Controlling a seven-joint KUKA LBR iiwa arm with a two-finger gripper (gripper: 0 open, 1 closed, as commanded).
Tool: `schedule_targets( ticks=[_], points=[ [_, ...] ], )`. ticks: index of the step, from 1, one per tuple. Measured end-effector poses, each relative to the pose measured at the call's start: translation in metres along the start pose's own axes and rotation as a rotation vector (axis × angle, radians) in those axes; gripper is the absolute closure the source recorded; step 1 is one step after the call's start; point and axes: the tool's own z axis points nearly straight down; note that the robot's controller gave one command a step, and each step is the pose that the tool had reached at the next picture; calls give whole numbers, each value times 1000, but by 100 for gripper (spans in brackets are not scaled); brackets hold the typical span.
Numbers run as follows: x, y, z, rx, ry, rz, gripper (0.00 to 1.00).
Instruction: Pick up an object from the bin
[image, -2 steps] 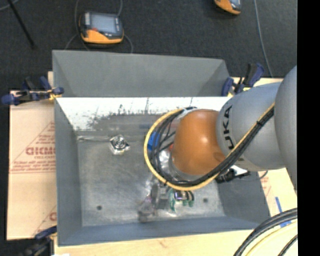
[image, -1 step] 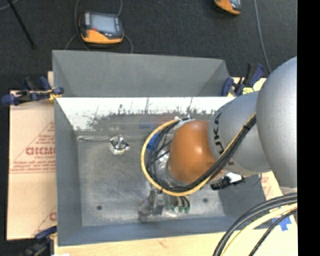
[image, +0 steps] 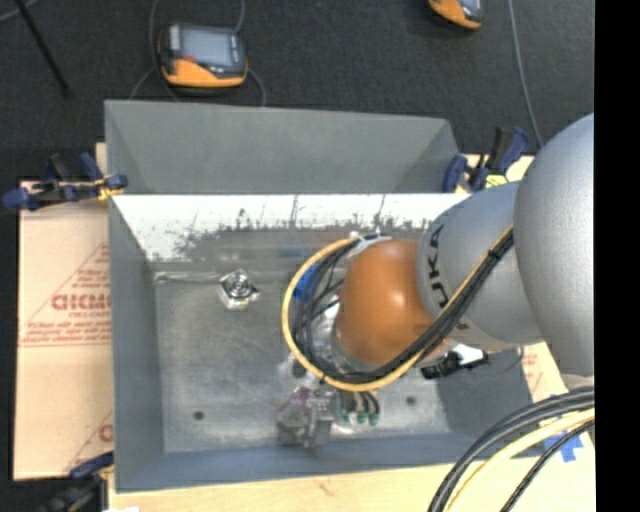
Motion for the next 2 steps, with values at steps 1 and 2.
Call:
schedule_targets(
  ticks=[1,2],
  points=[
    [0,0,0,0,-1,2,100],
    [-9,13,-87,-2,-9,-17,100]
  ],
)
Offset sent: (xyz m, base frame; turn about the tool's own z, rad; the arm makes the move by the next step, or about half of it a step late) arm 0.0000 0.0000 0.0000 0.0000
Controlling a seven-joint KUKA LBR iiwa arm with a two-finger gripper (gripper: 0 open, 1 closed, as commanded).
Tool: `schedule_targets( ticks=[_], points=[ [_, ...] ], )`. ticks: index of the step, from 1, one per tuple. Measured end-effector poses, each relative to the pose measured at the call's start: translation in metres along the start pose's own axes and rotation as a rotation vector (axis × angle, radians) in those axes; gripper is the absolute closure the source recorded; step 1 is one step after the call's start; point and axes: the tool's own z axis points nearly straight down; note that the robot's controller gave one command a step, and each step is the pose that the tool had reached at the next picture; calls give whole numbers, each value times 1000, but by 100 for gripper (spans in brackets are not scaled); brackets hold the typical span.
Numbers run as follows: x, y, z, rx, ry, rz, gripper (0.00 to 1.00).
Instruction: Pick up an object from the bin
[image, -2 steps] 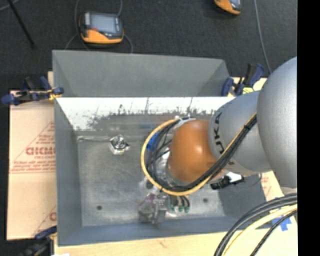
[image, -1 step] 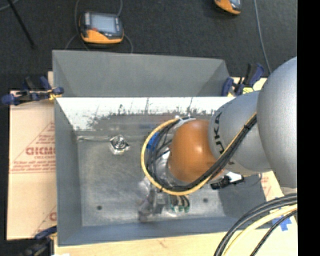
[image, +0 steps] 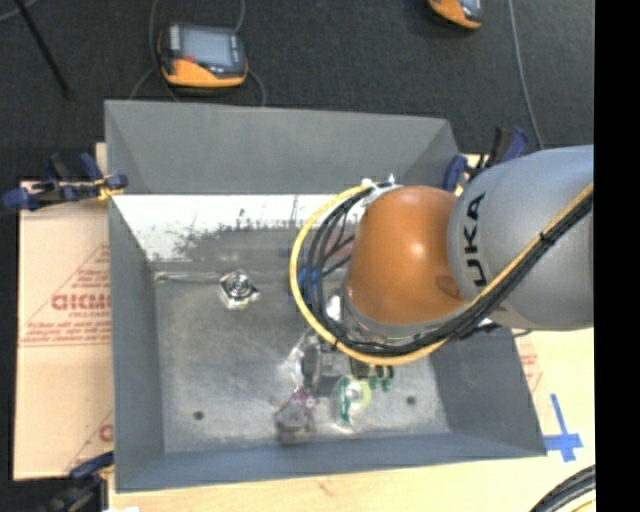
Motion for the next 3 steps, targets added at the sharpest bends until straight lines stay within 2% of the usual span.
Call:
schedule_targets(
  ticks=[1,2,3],
  points=[
    [2,-1,5,2,8,1,0],
    [2,-1,5,2,8,0,100],
    [2,-1,5,2,8,0,0]
  ],
)
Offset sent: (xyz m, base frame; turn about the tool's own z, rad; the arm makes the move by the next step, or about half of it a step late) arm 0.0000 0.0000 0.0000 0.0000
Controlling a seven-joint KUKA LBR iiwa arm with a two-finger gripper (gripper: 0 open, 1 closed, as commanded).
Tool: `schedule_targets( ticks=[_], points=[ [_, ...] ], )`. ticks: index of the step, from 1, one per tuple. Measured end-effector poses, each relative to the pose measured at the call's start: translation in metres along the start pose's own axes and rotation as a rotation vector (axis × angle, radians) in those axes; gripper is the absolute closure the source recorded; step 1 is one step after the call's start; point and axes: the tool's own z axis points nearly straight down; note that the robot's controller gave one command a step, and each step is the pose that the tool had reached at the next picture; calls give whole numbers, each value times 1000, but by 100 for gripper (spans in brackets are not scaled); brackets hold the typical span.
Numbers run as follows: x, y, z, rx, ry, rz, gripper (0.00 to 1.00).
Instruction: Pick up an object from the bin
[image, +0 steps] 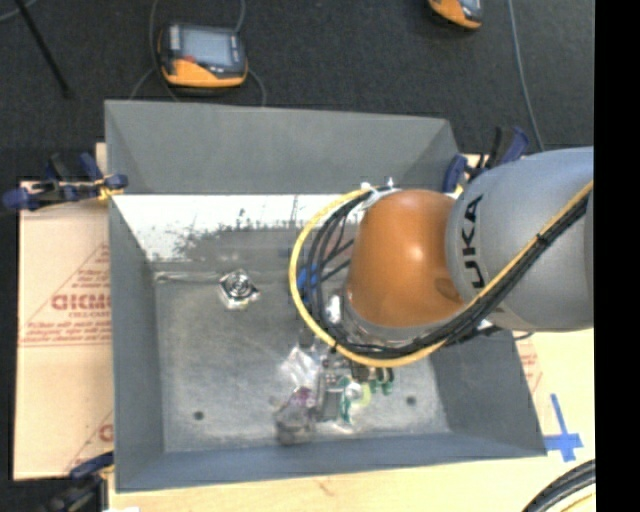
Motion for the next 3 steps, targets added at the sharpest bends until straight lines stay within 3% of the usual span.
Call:
schedule_targets(
  ticks=[1,2,3],
  points=[
    [4,2,98,-2,-6,7,0],
    [5,2,100,-1,-1,9,100],
    [0,1,-64,-2,-9,-27,100]
  ],
)
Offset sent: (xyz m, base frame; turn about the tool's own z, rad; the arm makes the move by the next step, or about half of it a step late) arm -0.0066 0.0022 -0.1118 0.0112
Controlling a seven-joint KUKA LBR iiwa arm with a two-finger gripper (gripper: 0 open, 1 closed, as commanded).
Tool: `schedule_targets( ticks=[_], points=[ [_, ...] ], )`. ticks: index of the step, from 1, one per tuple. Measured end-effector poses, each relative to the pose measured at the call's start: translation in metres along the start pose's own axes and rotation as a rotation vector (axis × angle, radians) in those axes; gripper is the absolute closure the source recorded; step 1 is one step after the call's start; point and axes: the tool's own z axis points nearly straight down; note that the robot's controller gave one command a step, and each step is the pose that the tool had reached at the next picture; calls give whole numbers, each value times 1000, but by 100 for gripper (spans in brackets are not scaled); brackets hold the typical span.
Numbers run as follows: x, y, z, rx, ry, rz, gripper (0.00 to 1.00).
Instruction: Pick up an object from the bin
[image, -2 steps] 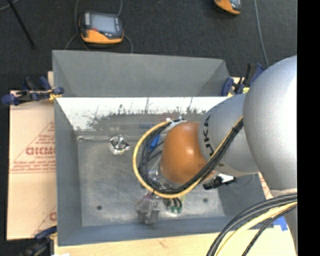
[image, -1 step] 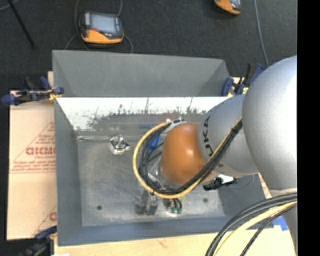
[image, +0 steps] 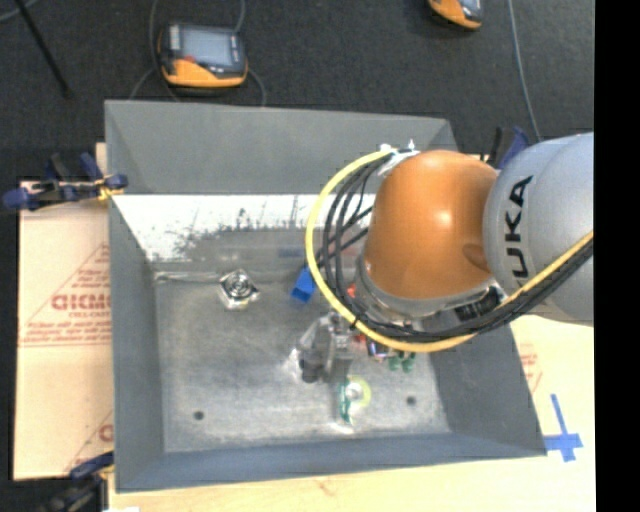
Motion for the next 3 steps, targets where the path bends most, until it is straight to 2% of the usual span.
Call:
schedule_targets(
  ticks=[1,2,3],
  points=[
    [-10,-15,12,2,7,14,100],
    [-38,20,84,1,12,-184,100],
    [-29,22,-10,-1,1,-154,100]
  ],
)
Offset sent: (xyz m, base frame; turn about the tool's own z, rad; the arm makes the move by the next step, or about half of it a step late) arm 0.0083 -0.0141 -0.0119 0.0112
